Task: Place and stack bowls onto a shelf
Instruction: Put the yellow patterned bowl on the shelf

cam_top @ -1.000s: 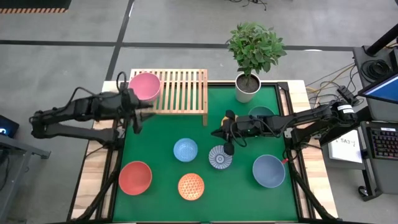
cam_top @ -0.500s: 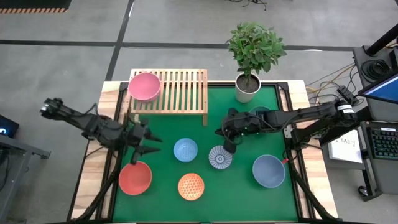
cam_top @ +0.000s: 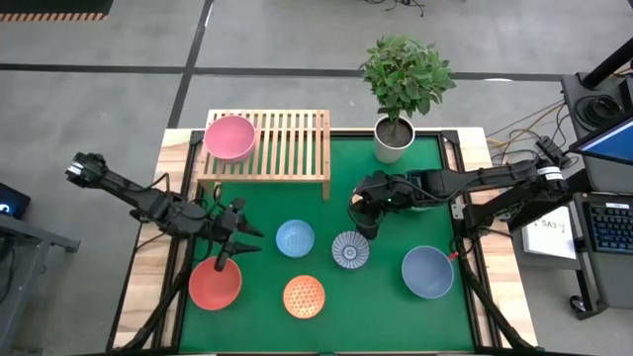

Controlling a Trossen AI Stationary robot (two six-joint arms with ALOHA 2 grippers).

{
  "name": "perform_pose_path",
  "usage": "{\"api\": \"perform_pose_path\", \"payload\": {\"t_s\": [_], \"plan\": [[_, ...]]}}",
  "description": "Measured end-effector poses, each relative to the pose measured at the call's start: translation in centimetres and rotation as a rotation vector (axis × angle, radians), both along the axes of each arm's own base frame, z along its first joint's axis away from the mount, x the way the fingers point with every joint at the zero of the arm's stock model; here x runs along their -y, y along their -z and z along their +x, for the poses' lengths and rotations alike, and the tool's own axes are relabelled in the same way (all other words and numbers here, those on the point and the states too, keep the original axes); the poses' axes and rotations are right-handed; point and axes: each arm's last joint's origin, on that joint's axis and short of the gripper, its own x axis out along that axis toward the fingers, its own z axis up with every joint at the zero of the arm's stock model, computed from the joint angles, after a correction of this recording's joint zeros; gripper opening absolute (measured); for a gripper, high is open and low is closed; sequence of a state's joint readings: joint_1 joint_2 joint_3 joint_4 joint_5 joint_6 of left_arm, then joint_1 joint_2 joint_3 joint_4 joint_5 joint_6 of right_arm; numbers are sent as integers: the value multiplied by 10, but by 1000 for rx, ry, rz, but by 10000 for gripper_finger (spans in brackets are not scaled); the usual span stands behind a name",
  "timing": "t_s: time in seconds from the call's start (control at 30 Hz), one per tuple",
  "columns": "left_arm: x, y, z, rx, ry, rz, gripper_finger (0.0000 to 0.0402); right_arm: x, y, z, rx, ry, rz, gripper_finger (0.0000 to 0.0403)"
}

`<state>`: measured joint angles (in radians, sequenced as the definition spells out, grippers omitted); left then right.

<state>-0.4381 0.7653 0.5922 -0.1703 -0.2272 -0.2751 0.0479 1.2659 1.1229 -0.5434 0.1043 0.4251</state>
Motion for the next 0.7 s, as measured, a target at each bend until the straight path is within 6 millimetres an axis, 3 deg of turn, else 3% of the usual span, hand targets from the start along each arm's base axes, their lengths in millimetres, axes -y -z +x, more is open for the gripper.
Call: {"api": "perform_pose_path", "payload": {"t_s": [0.3, 0.7], "plan": [[0, 7, 0, -22, 1, 13, 154, 2, 11, -3, -36, 25, -57, 44], [0, 12, 0, -29, 5, 34, 155, 2, 12, -2, -41, -20, -100, 87]]}}
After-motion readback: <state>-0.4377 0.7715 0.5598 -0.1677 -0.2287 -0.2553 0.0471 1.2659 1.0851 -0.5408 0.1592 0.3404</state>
